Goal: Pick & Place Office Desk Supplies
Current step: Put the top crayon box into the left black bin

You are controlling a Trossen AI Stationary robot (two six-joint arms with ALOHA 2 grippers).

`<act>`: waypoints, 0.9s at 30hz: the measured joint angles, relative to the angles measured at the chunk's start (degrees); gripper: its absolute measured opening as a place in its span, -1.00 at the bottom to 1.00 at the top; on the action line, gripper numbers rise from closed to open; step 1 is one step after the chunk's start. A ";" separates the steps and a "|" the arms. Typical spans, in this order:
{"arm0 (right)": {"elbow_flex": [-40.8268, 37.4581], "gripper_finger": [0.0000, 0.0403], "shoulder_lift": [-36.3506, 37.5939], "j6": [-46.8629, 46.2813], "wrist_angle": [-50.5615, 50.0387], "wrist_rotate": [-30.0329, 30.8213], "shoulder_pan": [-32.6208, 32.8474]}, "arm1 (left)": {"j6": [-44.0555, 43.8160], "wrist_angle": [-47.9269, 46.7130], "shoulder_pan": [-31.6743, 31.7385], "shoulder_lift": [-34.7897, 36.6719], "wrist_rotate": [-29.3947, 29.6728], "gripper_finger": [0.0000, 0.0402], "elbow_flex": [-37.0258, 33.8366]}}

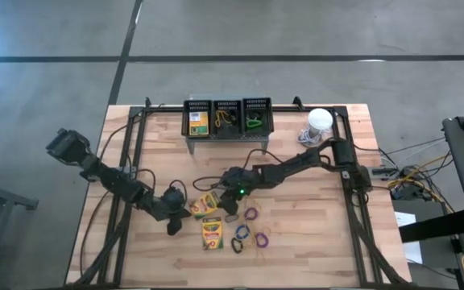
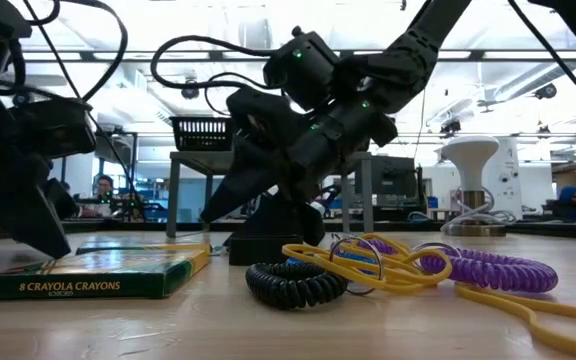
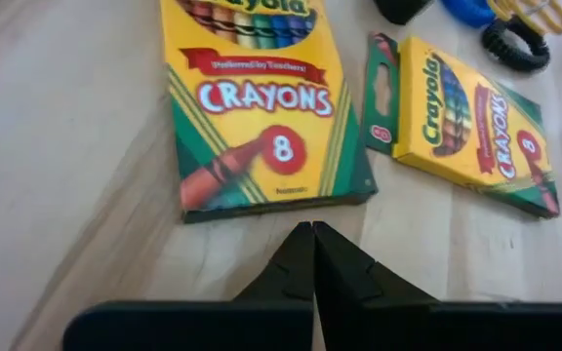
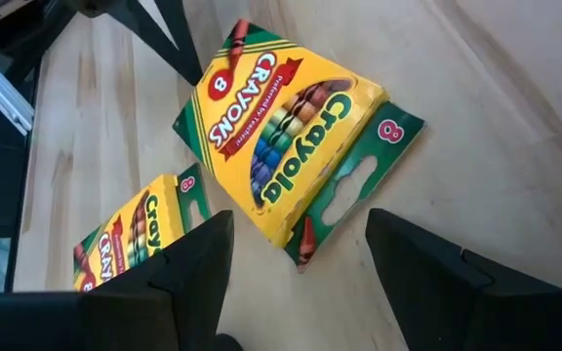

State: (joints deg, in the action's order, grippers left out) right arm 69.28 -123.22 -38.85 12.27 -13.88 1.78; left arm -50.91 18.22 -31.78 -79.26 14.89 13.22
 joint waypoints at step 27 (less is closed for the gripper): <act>7.73 0.12 -5.34 -2.84 -1.62 2.89 2.43 | 2.87 3.33 -0.10 -2.04 12.08 -1.00 -2.32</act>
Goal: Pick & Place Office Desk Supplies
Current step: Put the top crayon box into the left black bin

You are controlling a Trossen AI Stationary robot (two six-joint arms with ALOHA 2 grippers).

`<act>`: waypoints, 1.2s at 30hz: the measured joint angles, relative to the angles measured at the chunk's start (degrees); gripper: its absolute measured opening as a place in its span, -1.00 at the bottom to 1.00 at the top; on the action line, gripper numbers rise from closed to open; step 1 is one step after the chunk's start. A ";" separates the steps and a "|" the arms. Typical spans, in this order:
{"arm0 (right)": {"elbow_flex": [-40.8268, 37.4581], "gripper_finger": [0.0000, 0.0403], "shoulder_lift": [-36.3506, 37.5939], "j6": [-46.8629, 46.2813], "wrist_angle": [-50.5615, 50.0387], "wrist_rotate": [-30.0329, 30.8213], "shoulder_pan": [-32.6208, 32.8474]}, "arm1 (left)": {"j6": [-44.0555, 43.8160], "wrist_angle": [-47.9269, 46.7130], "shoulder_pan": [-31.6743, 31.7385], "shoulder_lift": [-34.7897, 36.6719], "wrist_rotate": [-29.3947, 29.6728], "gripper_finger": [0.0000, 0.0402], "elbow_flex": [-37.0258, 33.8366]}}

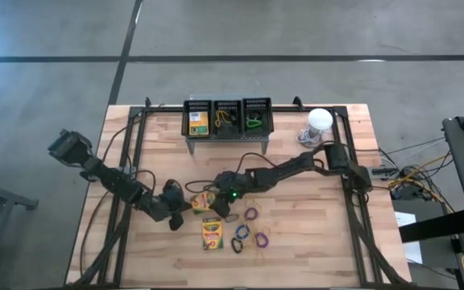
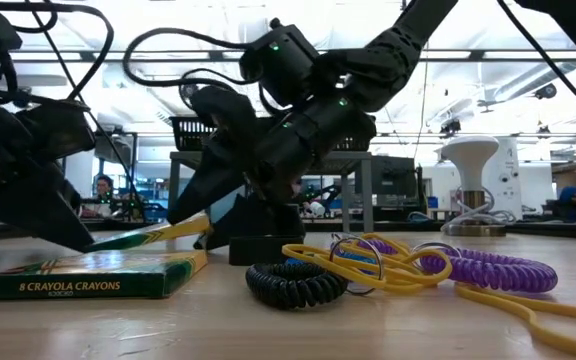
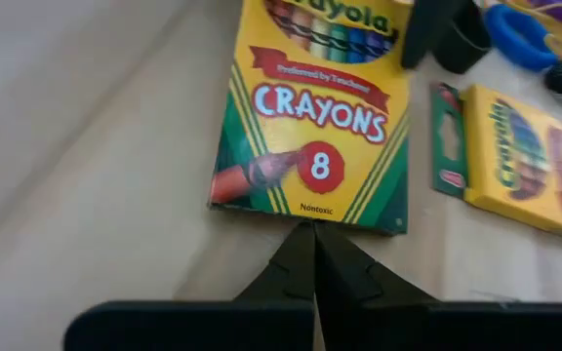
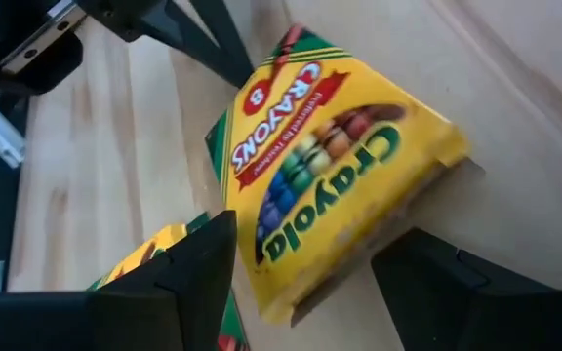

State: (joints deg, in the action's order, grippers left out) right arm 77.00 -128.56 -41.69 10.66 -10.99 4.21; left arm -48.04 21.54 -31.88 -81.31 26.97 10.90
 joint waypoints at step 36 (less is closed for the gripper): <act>51.26 -0.81 10.34 51.60 -65.97 21.49 -12.35 | 6.01 -27.55 0.57 28.49 27.91 -1.00 8.17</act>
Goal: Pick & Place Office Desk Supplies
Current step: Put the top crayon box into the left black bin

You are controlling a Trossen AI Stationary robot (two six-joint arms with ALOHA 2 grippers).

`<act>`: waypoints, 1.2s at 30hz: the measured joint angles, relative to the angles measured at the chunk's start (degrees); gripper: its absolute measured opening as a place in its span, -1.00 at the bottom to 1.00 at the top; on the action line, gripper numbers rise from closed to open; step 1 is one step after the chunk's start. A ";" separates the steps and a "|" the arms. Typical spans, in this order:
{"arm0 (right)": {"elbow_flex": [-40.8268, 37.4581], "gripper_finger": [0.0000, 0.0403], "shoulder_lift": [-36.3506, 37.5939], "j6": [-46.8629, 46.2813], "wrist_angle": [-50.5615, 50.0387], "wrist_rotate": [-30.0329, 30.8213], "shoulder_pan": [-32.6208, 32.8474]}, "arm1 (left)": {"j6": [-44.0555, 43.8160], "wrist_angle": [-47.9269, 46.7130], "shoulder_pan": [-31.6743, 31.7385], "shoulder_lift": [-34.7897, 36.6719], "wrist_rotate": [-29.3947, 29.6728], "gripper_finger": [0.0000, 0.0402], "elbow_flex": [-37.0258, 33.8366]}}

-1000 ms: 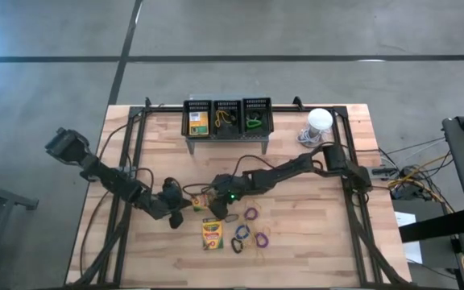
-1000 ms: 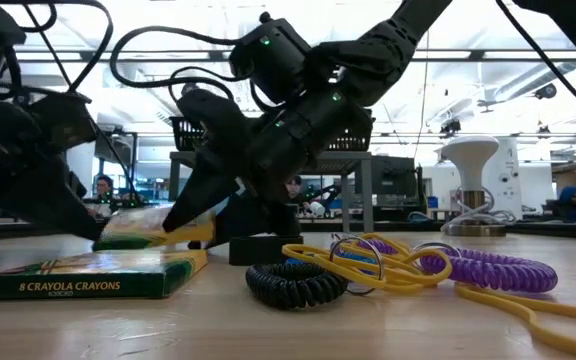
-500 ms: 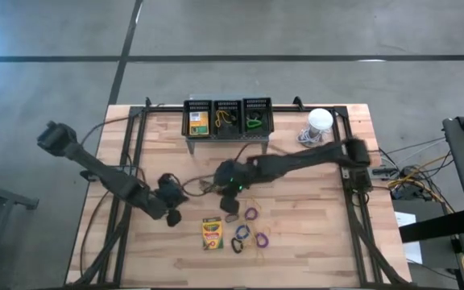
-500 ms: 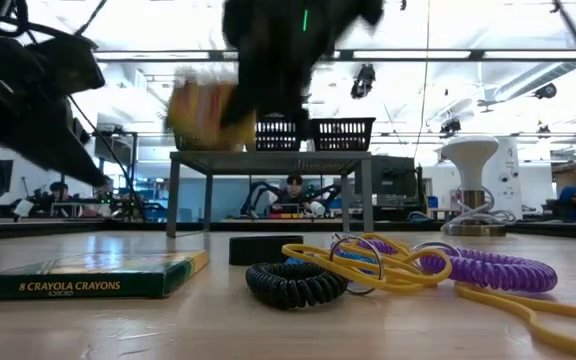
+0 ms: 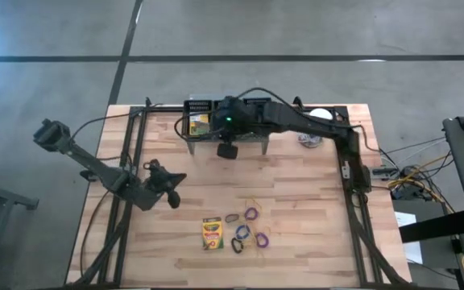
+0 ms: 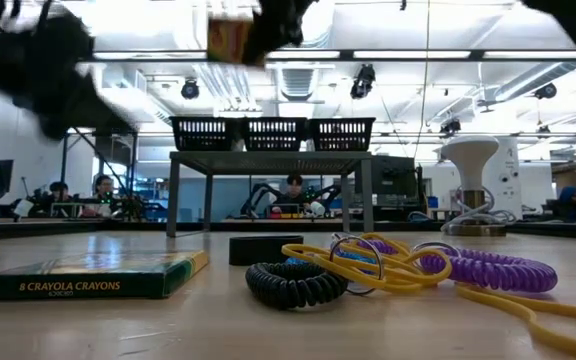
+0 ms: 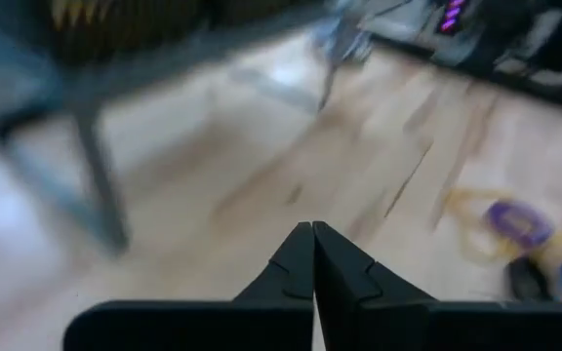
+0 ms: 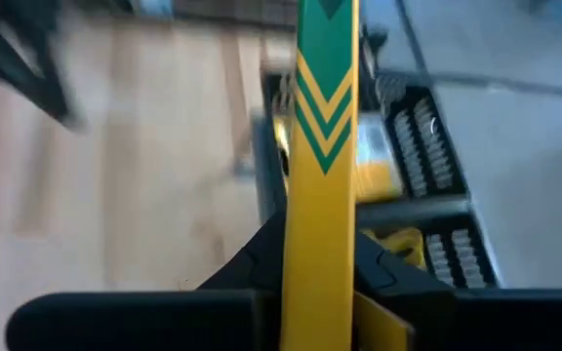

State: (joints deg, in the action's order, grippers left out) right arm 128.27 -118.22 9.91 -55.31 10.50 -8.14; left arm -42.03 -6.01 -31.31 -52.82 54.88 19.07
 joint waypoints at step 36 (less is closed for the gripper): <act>-31.90 -0.79 4.25 -6.96 35.37 -3.64 12.40 | 41.43 14.94 10.62 1.47 -26.00 0.01 9.86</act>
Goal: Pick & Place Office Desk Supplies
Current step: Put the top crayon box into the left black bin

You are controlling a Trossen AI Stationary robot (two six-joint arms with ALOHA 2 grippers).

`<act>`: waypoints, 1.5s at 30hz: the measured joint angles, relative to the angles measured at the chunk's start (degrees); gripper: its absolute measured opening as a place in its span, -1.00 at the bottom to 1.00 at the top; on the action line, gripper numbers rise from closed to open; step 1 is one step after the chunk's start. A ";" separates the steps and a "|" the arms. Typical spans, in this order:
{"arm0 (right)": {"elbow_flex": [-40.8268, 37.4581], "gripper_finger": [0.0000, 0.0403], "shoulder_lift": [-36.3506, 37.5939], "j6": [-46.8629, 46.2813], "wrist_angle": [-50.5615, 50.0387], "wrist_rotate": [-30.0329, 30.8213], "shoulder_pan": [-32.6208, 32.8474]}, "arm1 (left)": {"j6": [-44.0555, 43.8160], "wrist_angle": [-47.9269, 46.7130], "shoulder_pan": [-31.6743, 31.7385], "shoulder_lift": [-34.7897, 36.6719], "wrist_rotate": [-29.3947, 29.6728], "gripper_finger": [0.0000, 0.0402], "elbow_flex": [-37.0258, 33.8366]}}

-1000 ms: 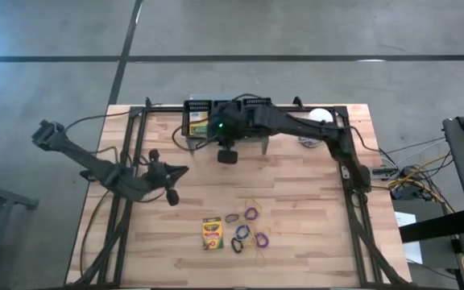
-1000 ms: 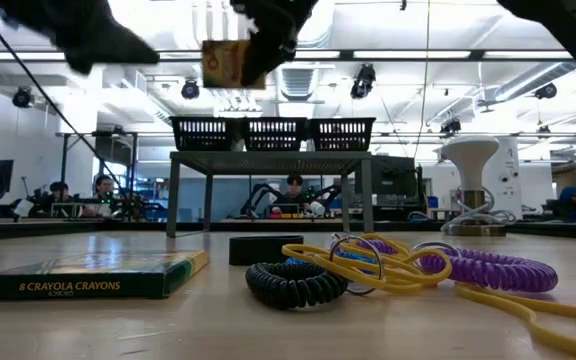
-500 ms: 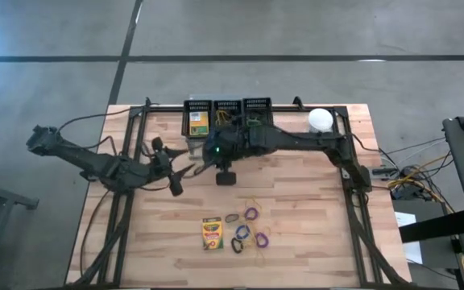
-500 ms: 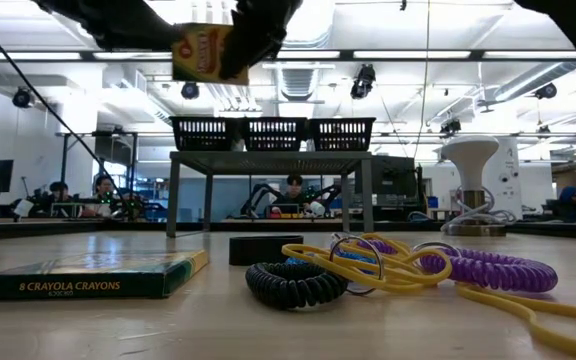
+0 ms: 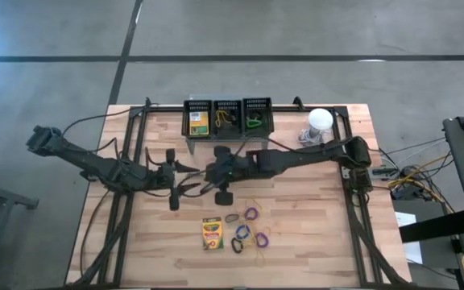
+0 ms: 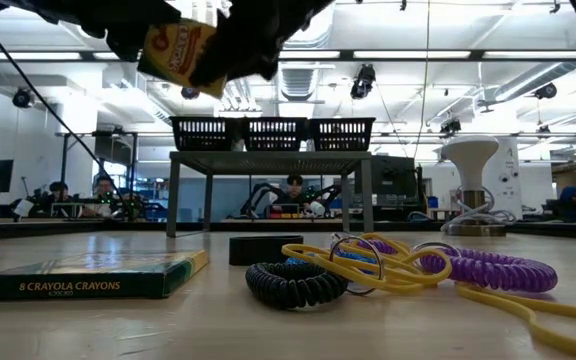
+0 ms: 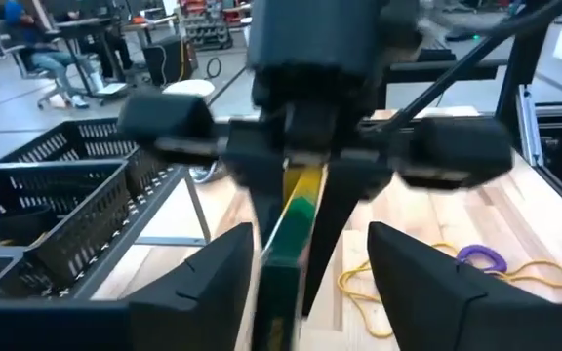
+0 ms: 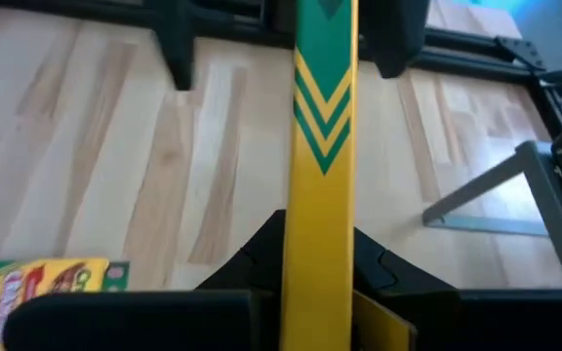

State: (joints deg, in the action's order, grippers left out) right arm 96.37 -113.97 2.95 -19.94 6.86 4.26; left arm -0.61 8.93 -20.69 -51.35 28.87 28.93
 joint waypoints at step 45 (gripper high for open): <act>-34.65 0.03 12.04 -8.60 40.35 -3.53 -0.58 | -3.95 0.26 -0.61 8.98 -1.89 -0.86 -7.37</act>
State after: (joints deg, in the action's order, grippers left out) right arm 61.72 -101.93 -5.65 20.41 3.33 3.68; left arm -4.56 9.19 -21.30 -42.37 26.98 21.56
